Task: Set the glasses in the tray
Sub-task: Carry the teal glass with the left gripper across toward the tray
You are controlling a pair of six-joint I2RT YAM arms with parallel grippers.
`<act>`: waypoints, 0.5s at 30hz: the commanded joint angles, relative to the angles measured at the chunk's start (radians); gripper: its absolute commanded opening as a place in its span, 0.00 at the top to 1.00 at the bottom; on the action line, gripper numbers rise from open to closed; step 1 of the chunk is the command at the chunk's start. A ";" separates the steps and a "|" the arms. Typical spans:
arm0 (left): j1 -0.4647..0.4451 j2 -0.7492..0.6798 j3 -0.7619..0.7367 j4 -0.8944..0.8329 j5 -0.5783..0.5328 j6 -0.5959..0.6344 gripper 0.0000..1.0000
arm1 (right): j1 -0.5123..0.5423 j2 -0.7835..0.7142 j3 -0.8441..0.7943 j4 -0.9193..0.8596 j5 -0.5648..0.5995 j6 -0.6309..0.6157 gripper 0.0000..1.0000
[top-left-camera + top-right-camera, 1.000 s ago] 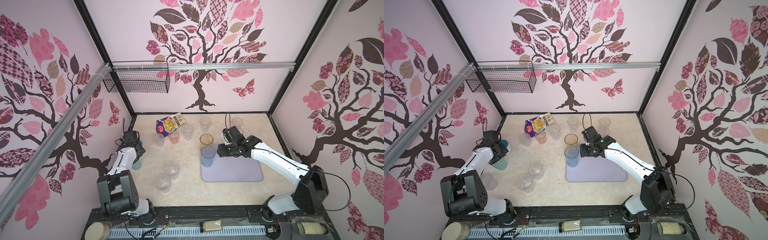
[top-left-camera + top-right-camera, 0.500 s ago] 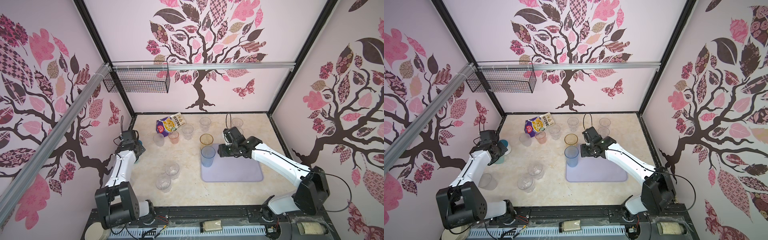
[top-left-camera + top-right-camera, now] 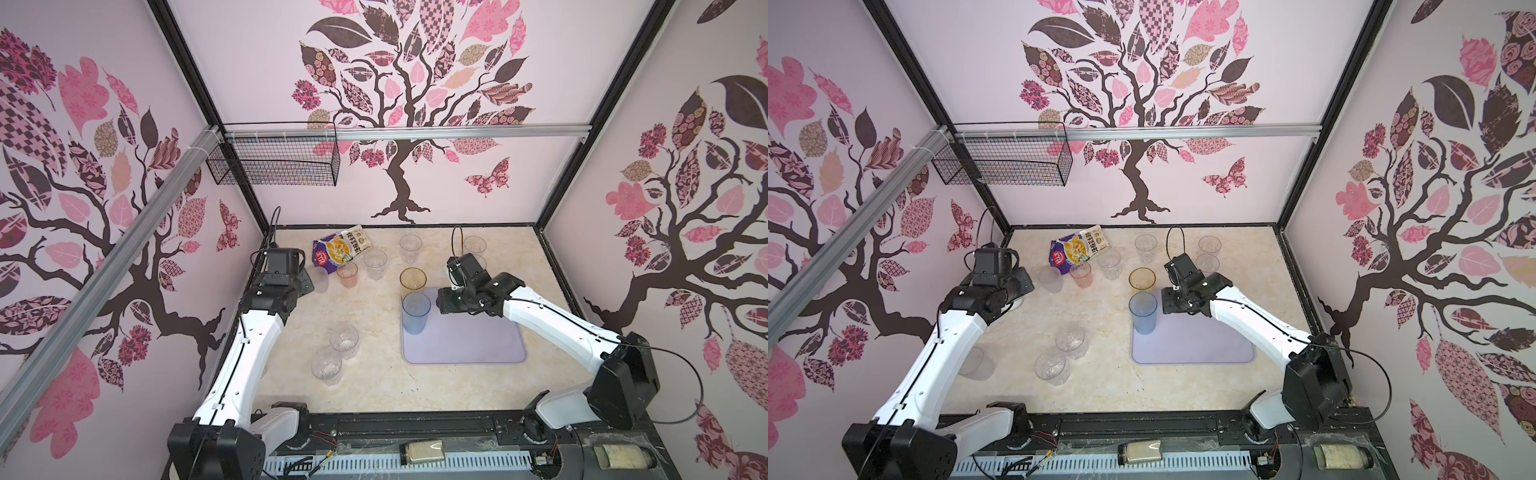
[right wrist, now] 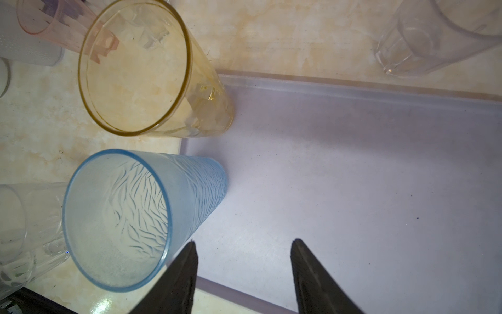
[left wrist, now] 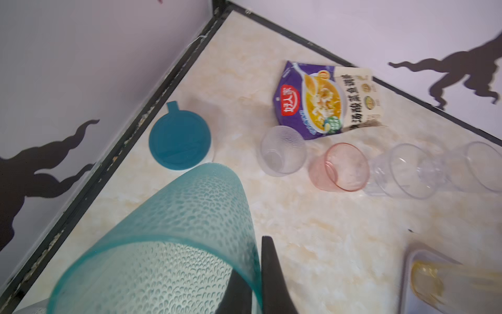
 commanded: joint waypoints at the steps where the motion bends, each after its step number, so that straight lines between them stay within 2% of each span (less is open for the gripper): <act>1: -0.135 -0.018 0.037 -0.069 -0.085 -0.006 1.00 | -0.001 -0.044 0.030 -0.008 0.038 -0.009 0.42; 4: -0.262 -0.031 0.035 -0.092 -0.098 -0.010 1.00 | -0.004 -0.049 0.043 -0.018 0.048 -0.014 0.42; 7: -0.352 -0.031 0.034 -0.128 -0.054 0.033 1.00 | -0.014 -0.061 0.039 -0.014 0.049 -0.020 0.42; 11: -0.364 -0.036 0.025 -0.199 0.110 0.079 1.00 | -0.047 -0.065 0.033 -0.007 0.027 -0.021 0.42; 15: -0.366 -0.066 0.008 -0.261 0.172 0.122 1.00 | -0.059 -0.070 0.022 0.009 0.010 -0.010 0.42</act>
